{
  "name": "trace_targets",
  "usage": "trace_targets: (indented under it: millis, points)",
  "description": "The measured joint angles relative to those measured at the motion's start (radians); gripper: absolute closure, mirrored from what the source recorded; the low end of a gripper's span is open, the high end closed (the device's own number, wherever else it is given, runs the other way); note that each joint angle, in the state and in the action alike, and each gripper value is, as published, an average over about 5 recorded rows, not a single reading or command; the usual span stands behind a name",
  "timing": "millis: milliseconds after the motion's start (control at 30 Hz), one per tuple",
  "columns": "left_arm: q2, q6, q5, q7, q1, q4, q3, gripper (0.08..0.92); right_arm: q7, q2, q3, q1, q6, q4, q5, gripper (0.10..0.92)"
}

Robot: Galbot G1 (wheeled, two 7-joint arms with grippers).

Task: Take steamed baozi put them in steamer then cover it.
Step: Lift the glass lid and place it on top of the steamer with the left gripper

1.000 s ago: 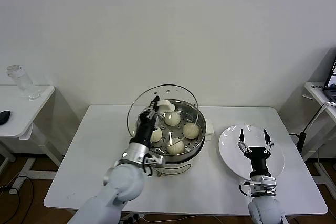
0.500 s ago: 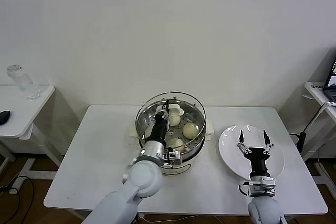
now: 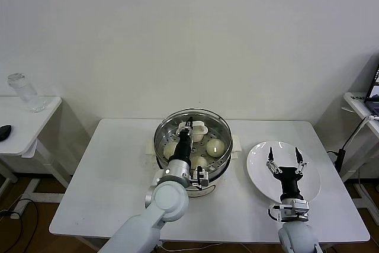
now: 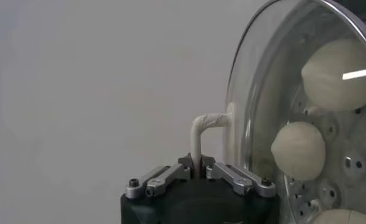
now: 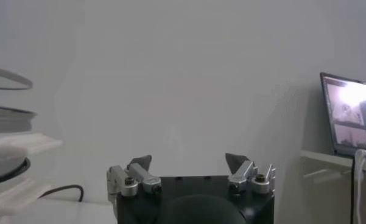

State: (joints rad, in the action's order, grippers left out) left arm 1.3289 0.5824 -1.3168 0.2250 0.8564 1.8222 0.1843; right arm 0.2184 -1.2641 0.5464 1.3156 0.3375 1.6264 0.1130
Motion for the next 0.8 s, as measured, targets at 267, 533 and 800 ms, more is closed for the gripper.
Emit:
trace_targets:
  millis: [267,533,800]
  points:
    - [0.002,-0.002,-0.022,0.016,-0.007,-0.015,0.007,0.805,0.0,0.005,0.003,0.0,0.001,-0.001,0.0,0.203]
    - [0.005,-0.004,-0.034,0.024,-0.009,-0.027,0.008,0.805,0.0,0.003,0.002,-0.004,0.001,-0.006,-0.001,0.203]
    - [0.005,-0.008,-0.043,0.028,-0.01,-0.039,0.009,0.805,0.0,0.003,0.002,-0.007,0.002,-0.01,-0.001,0.203]
